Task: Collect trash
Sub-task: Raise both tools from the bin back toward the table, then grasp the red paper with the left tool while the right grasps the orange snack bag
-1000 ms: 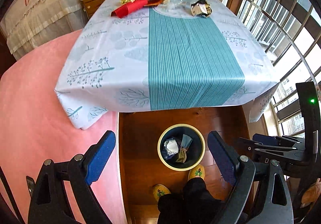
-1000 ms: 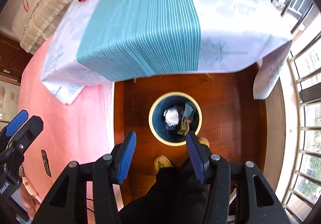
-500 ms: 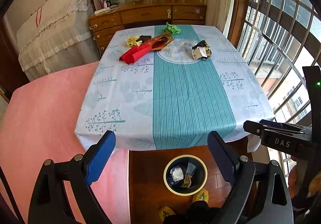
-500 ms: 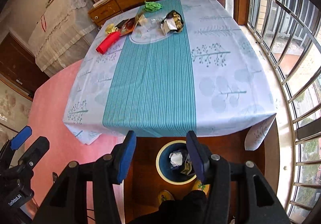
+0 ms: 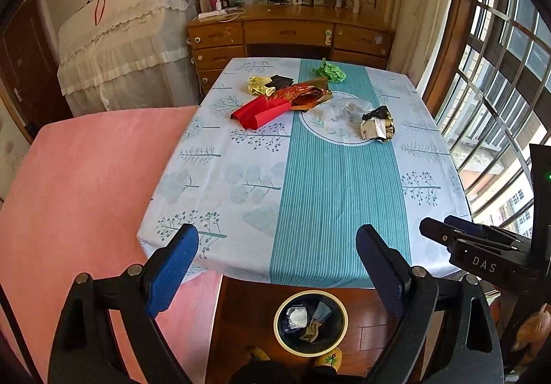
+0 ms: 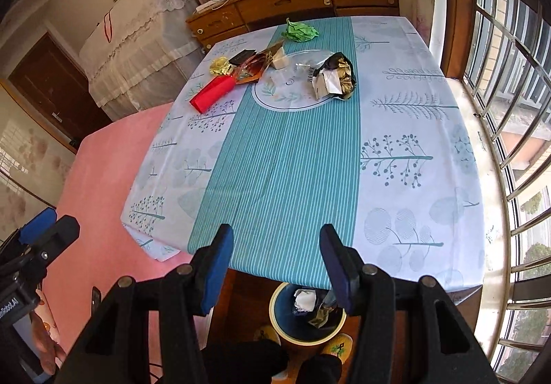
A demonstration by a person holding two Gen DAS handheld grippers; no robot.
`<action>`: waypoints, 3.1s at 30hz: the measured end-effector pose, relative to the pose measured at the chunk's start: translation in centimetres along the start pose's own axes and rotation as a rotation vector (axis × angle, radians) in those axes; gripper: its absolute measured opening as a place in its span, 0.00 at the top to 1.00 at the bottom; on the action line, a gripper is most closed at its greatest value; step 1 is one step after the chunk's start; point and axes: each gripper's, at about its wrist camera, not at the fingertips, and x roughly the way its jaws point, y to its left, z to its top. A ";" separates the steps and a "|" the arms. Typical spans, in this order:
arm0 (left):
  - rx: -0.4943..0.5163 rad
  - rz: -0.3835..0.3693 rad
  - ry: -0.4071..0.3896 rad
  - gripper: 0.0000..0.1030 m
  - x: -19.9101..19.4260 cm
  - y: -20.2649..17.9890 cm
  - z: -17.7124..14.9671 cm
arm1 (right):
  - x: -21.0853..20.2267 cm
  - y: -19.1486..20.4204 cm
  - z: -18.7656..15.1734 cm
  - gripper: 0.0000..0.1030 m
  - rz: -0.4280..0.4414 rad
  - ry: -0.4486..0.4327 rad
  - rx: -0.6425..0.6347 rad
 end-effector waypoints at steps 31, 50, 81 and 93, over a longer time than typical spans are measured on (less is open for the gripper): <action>0.481 -0.302 0.506 0.01 35.8 2.4 21.0 | 16.1 3.6 12.6 0.49 -0.146 0.039 0.373; 0.368 -0.387 0.597 0.09 42.4 4.7 23.3 | 19.1 4.6 14.0 0.49 -0.176 0.068 0.433; 0.354 -0.506 0.583 0.66 40.7 6.4 22.3 | 22.5 1.1 25.7 0.40 -0.122 -0.093 0.422; 0.382 -0.435 0.586 0.37 40.8 3.4 21.7 | 26.9 1.3 27.5 0.40 -0.075 -0.025 0.353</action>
